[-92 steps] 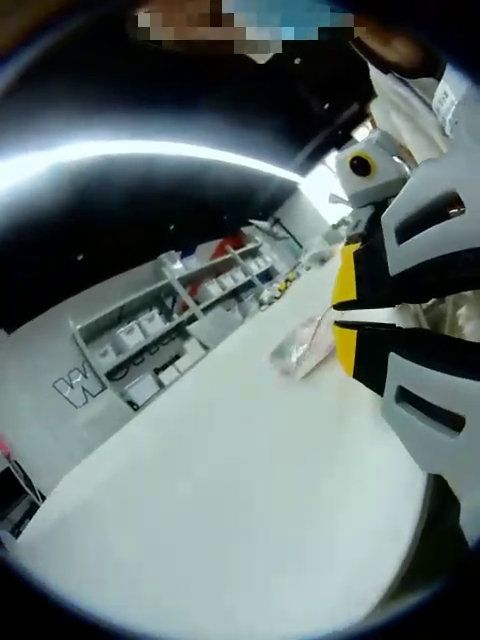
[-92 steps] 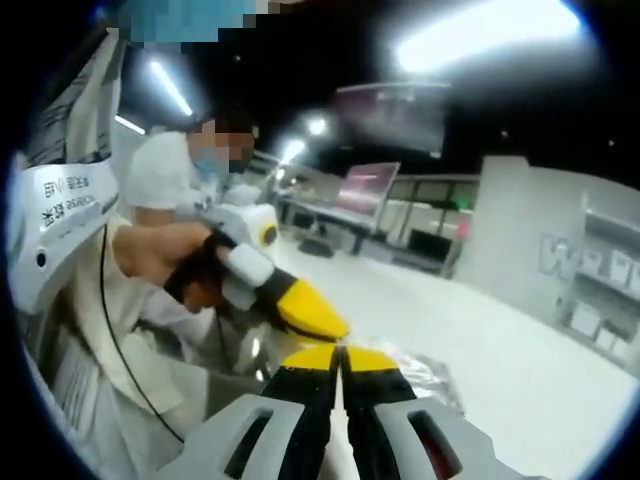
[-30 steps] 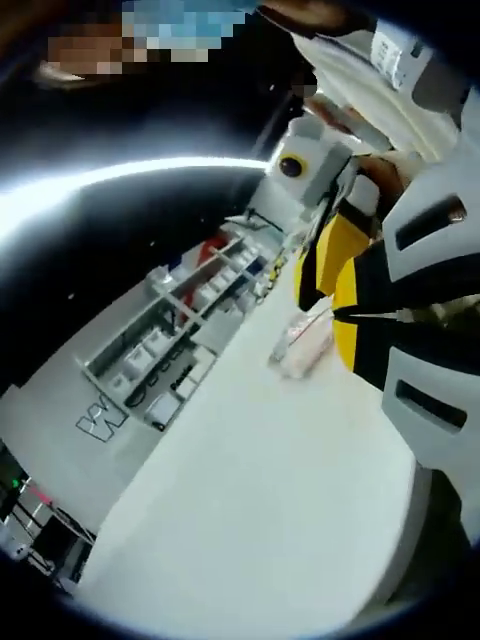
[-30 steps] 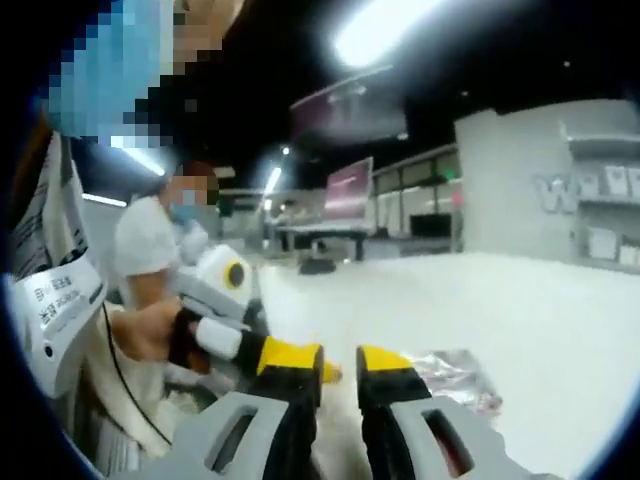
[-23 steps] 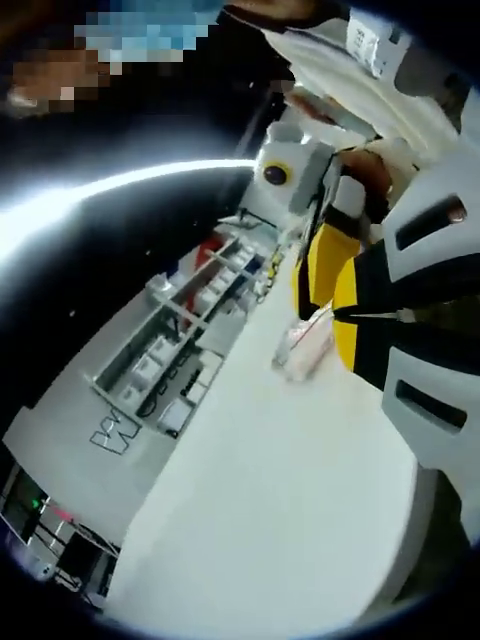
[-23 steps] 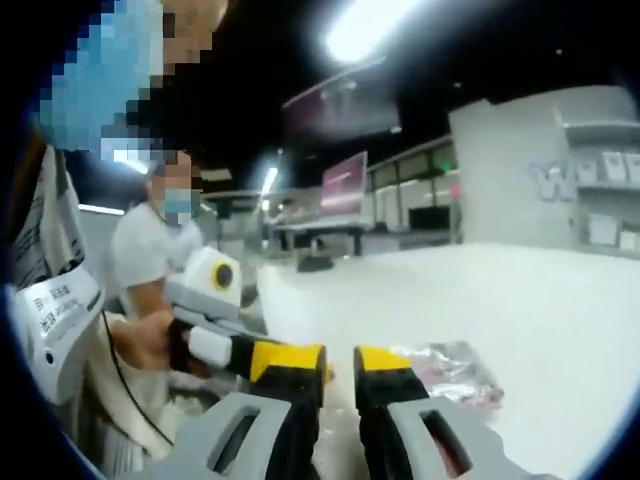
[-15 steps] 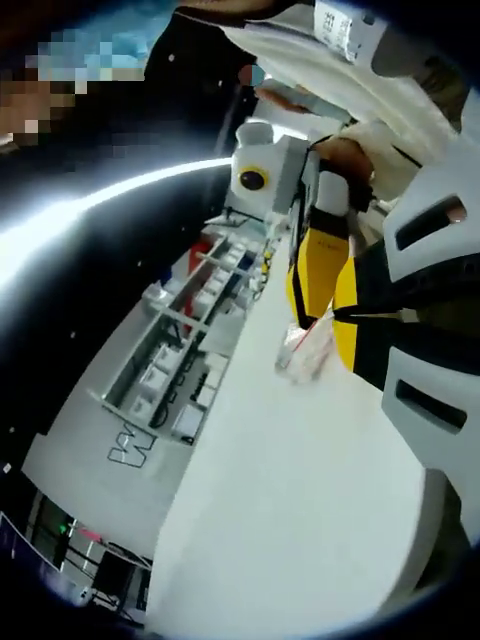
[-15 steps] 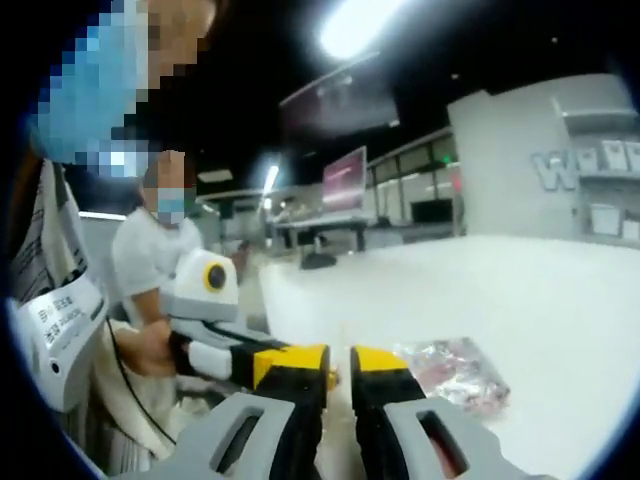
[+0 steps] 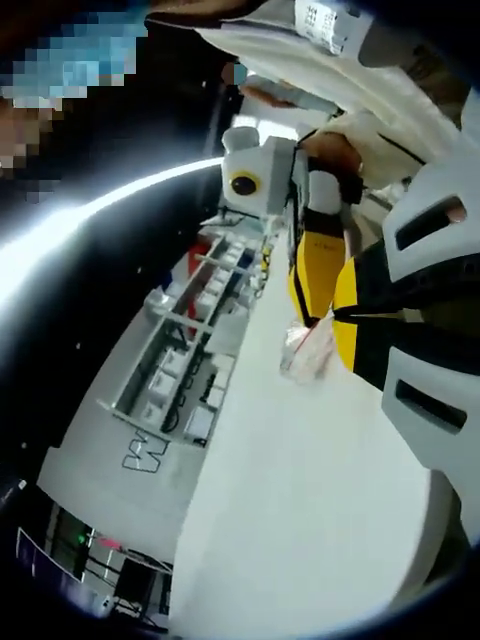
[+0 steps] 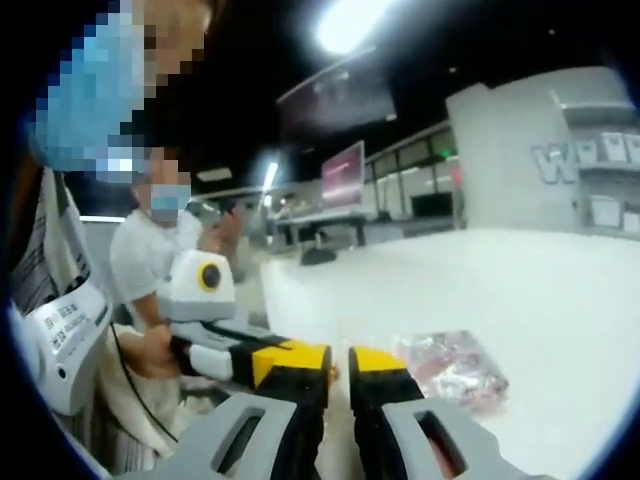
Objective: Open the resealable bag by pulling the two sides of the seal apart until the entire bag opening is separated and visibly accessible.
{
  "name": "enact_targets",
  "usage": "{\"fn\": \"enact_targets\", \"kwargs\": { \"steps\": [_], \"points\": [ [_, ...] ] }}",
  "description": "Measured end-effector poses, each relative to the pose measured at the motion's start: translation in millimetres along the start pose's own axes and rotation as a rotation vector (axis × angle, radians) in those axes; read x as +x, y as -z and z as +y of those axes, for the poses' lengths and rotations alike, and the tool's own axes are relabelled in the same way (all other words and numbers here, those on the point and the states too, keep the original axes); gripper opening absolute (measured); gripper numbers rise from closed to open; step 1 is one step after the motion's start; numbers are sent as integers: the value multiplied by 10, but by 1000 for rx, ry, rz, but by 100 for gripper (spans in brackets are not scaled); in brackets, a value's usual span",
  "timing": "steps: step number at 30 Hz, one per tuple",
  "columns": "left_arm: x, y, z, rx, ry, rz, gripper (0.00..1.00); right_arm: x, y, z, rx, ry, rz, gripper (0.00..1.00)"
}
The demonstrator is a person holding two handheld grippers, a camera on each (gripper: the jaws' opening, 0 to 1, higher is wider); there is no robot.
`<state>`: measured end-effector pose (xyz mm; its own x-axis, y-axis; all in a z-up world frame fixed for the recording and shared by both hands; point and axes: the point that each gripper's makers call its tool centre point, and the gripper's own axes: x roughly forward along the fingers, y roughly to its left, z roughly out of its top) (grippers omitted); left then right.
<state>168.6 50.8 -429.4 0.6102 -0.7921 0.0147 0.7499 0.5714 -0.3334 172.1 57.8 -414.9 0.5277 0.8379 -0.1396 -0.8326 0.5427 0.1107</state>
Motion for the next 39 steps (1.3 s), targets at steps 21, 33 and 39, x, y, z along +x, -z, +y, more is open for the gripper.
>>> {"fn": "enact_targets", "kwargs": {
  "steps": [21, 33, 39],
  "points": [
    [0, 7, -16, 191, -15, 17, 1, 42, 30, 20, 16, -12, 46, 0],
    [-2, -53, 8, -37, -4, -18, 1, 8, -18, -5, 41, 2, 12, 0],
    [2, -43, 28, -46, -23, -4, 0, -6, -11, -14, 40, 9, 5, 0]
  ]
}}
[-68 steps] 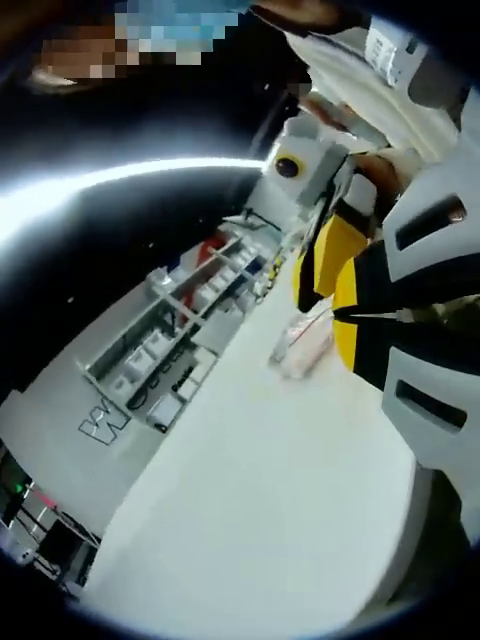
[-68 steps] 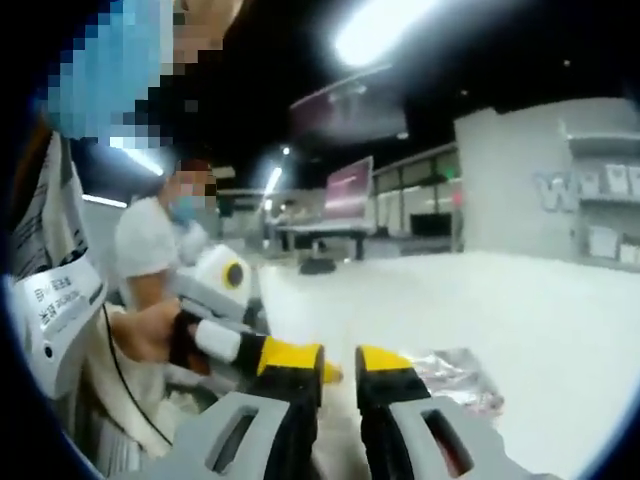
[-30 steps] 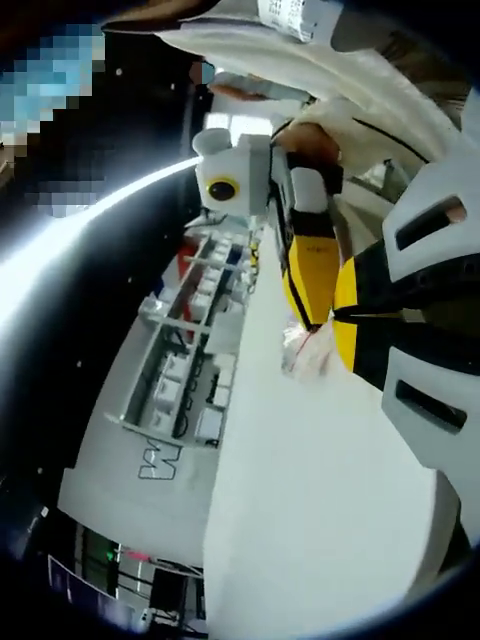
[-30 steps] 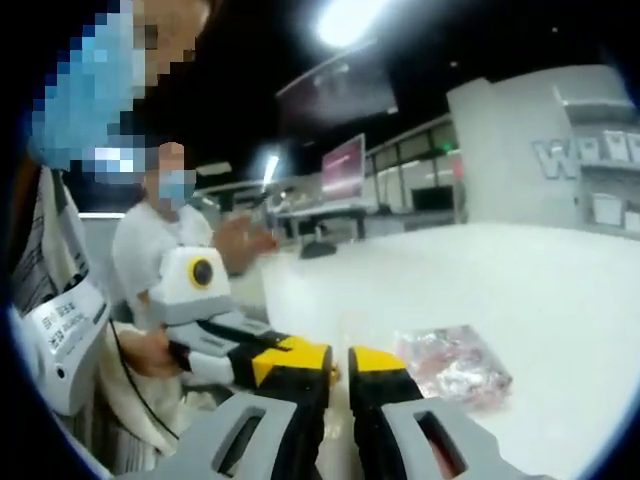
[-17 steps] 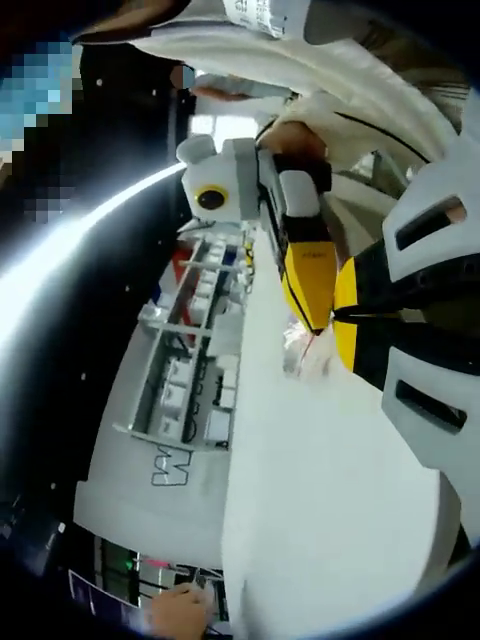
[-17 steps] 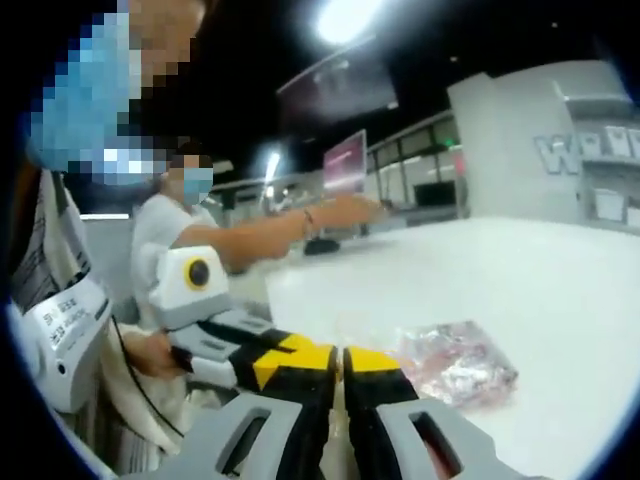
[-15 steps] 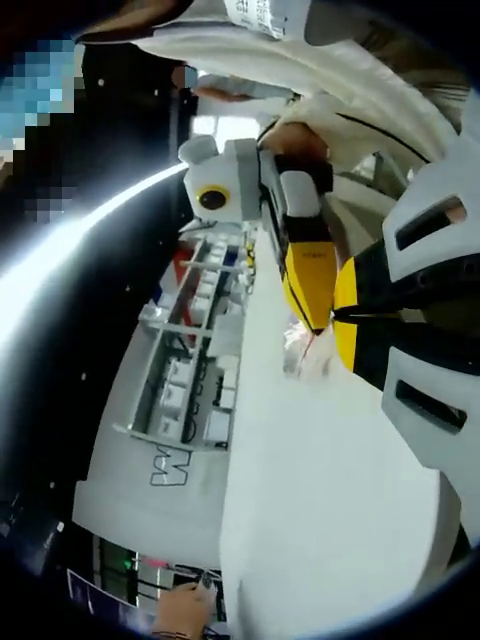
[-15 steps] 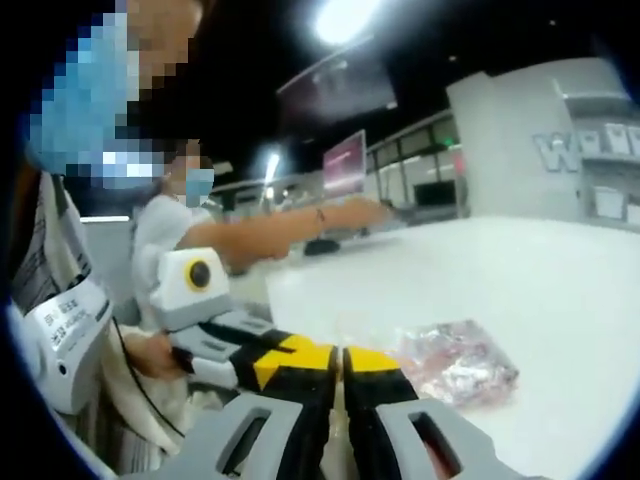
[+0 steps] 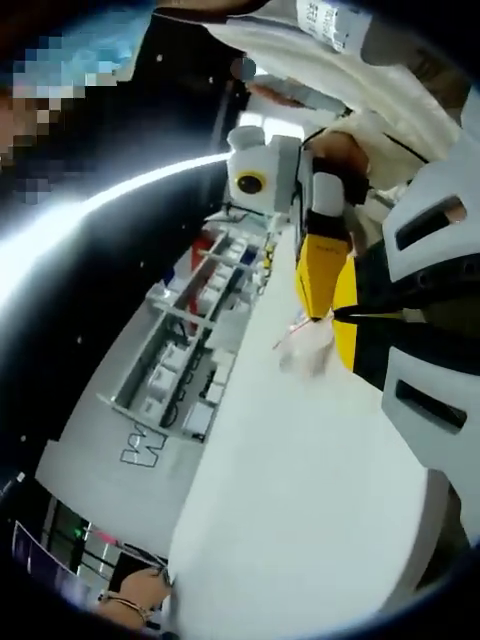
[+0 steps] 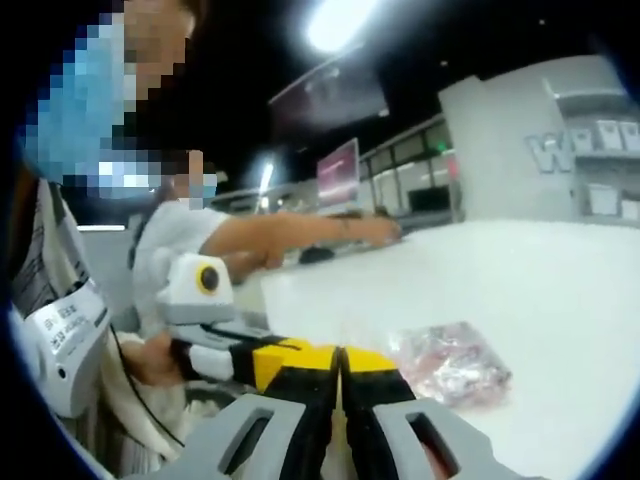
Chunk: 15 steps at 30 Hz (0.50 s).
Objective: Open the resealable bag by pulling the two sides of the seal apart until the entire bag opening is separated and visibly accessible.
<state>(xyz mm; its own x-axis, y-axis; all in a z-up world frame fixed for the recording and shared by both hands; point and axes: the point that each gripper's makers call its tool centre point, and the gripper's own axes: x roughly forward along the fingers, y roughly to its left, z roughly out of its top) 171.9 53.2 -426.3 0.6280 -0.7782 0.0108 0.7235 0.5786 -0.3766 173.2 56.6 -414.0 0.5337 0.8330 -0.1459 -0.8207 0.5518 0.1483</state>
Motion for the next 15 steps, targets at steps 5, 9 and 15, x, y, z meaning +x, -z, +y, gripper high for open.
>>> {"fn": "enact_targets", "kwargs": {
  "steps": [5, 9, 15],
  "points": [
    [2, 6, 10, -12, -10, 7, 0, -10, 9, -15, -1, 4, 1, 0],
    [-1, 7, 12, -12, -14, 3, 0, -16, 7, -28, 4, 7, -2, 0],
    [-6, 5, 10, -5, -11, -6, 0, -17, 3, -44, -2, 15, -6, 0]
  ]
}}
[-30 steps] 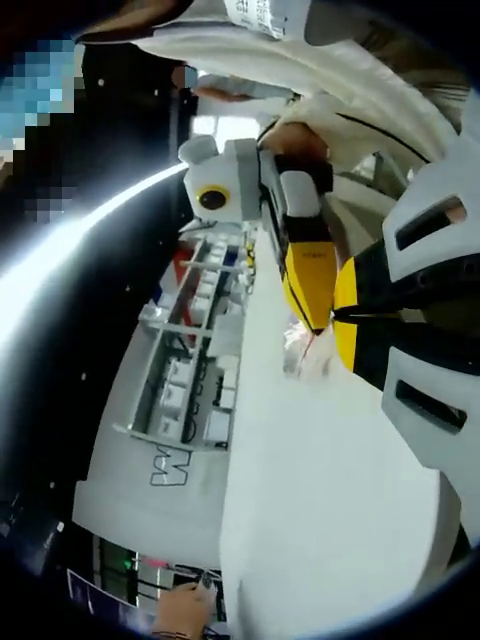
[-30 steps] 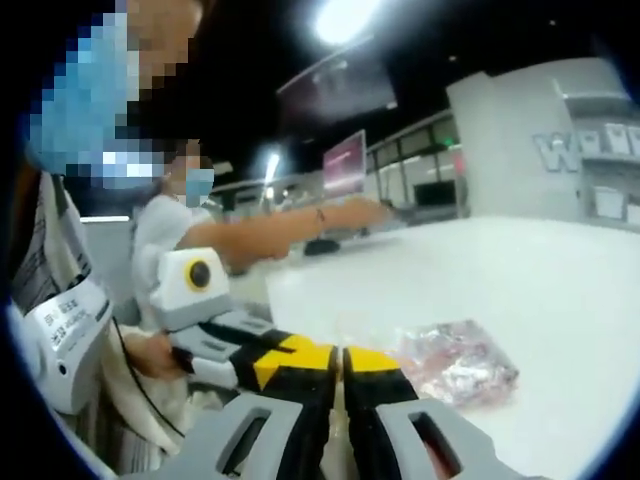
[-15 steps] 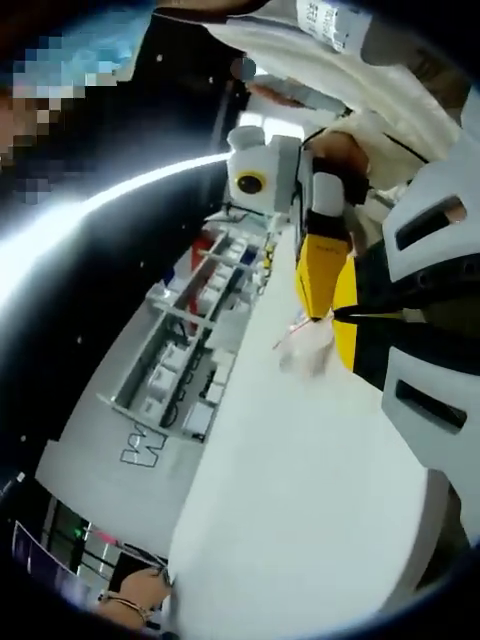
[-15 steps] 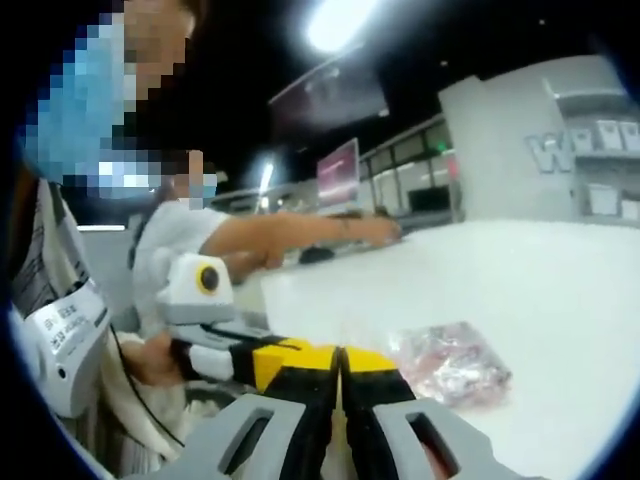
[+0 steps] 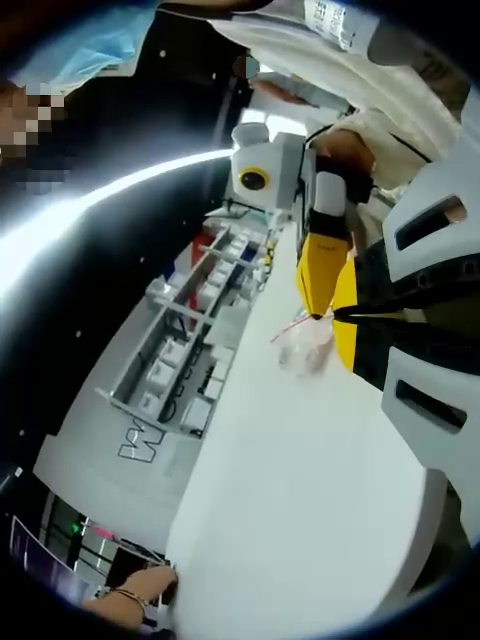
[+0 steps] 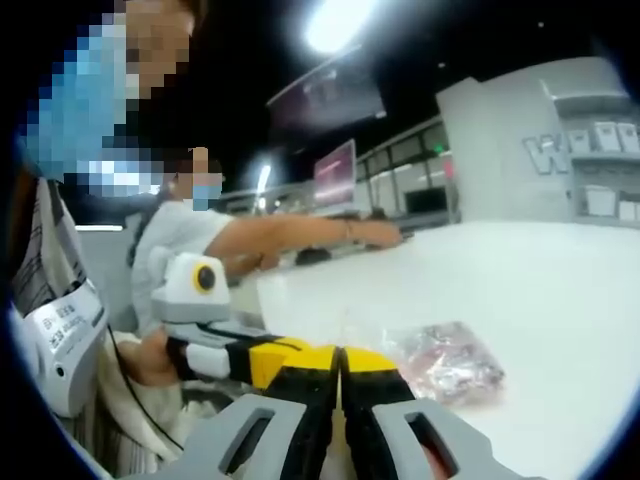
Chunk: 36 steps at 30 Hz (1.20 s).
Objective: Open the resealable bag by pulling the two sides of the seal apart until the entire bag opening is separated and visibly accessible.
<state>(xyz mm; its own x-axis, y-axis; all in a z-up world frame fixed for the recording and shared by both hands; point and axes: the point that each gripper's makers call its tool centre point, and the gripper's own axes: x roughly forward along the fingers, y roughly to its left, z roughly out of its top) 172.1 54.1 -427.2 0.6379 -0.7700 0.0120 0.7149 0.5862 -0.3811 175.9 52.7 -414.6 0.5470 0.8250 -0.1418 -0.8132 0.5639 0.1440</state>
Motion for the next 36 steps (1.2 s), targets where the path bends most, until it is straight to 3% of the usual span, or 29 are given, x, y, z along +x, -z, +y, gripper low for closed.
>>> {"fn": "enact_targets", "kwargs": {
  "steps": [20, 25, 27, 29, 33, 36],
  "points": [
    [5, -4, 15, -4, -11, 1, 0, -34, -12, -28, -10, 21, -6, 0],
    [5, -1, 19, -7, -14, 2, 0, -95, -51, -116, -55, 77, -17, 0],
    [4, -1, 20, -8, -15, 2, 0, -86, -100, -17, -44, 17, -45, 0],
    [3, -2, 21, -6, -17, 0, 0, -71, -104, 9, -17, 11, -58, 0],
    [1, -3, 23, -3, -19, -4, 0, 14, 29, 29, -163, 37, 6, 0],
    [-5, 2, 26, -4, -20, -3, 0, 29, -16, 77, -164, 25, -16, 0]
  ]
}}
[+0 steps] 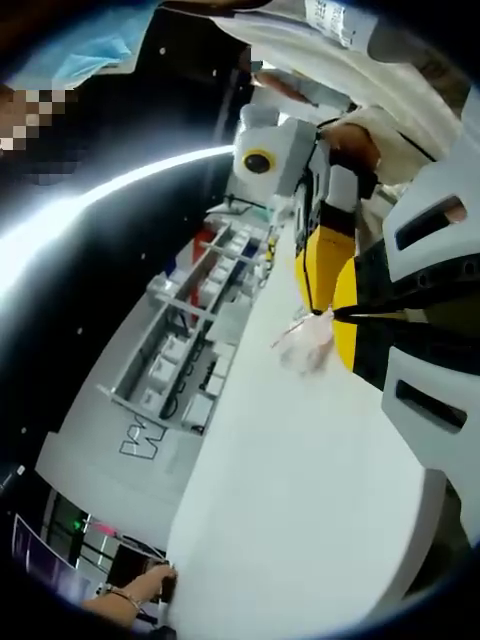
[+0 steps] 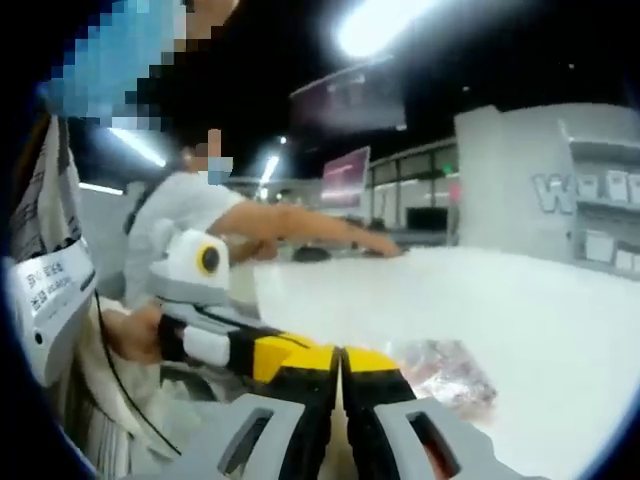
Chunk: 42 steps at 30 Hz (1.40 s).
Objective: Open the resealable bag by pulling the two sides of the seal apart until the entire bag opening is separated and visibly accessible.
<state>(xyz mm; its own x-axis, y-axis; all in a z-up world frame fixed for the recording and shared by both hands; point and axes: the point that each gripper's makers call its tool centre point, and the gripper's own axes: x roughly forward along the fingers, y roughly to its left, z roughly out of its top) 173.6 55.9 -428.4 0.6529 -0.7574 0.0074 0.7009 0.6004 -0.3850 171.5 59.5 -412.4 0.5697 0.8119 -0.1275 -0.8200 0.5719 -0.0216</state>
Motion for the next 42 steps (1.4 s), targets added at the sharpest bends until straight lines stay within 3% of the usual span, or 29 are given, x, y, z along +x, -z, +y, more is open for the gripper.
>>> {"fn": "enact_targets", "kwargs": {
  "steps": [7, 24, 42],
  "points": [
    [6, -4, 2, 3, 2, -2, 0, -4, -8, -60, 41, 10, -6, 6],
    [16, 2, 2, 39, -1, 1, 0, 15, 20, -62, 47, 8, 6, 0],
    [21, 29, -3, 105, -15, 27, 0, 39, 47, -64, 41, 12, 13, 0]
  ]
}}
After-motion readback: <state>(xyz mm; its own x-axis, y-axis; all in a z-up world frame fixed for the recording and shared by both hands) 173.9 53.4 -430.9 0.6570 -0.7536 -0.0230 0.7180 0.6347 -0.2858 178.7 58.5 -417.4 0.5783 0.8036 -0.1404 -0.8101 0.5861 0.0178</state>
